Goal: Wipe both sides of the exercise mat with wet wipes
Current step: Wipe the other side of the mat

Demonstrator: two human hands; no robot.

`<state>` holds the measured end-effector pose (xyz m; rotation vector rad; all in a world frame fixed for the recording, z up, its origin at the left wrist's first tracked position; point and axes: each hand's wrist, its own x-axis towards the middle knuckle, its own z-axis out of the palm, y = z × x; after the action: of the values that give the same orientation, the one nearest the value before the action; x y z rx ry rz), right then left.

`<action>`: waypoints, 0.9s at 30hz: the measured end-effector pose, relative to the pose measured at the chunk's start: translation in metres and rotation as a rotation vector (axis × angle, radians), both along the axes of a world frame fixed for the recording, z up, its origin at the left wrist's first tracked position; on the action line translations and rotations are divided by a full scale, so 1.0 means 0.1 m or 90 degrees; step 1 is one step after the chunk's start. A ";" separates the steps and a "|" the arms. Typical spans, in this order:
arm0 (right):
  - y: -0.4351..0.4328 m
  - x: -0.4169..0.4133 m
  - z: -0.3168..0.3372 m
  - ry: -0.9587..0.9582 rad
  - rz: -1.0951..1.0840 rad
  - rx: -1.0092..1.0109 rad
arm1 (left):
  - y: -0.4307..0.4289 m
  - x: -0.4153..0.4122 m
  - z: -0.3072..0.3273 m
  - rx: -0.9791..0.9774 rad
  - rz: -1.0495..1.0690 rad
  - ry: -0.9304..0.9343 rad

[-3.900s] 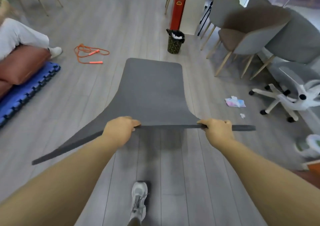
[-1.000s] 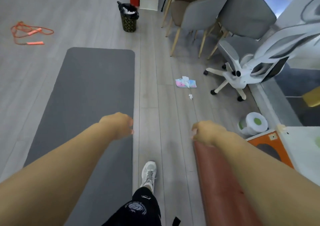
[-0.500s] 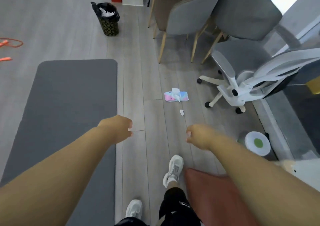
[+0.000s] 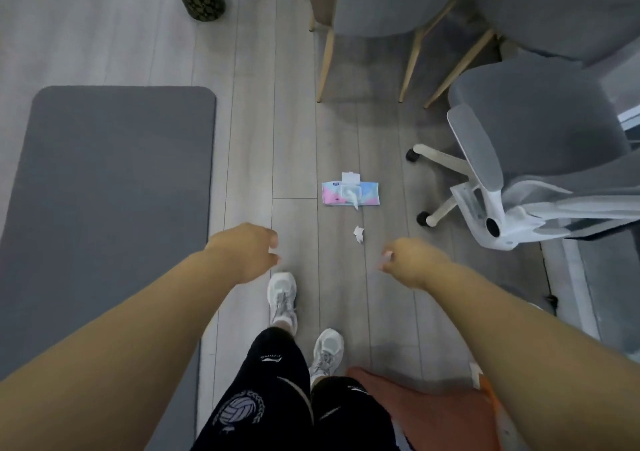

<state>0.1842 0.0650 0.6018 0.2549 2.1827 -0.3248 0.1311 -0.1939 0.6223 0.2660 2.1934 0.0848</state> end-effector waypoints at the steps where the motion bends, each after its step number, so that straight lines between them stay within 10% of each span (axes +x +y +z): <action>1: 0.06 -0.14 -0.09 -0.004 -0.005 0.002 | 0.06 -0.15 -0.10 -0.002 -0.008 -0.005; 16: 0.85 -1.85 -2.46 0.008 -0.114 -0.015 | 1.18 -2.06 -2.58 -0.012 -0.115 -0.044; 27: 1.45 -2.07 -5.09 -0.029 0.069 0.003 | 1.72 -2.34 -5.31 -0.016 -0.243 -0.018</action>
<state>-0.0229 0.2104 0.0930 0.1448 2.1436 -0.2511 -0.1033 -0.0222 0.0915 0.6595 2.0764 -0.1497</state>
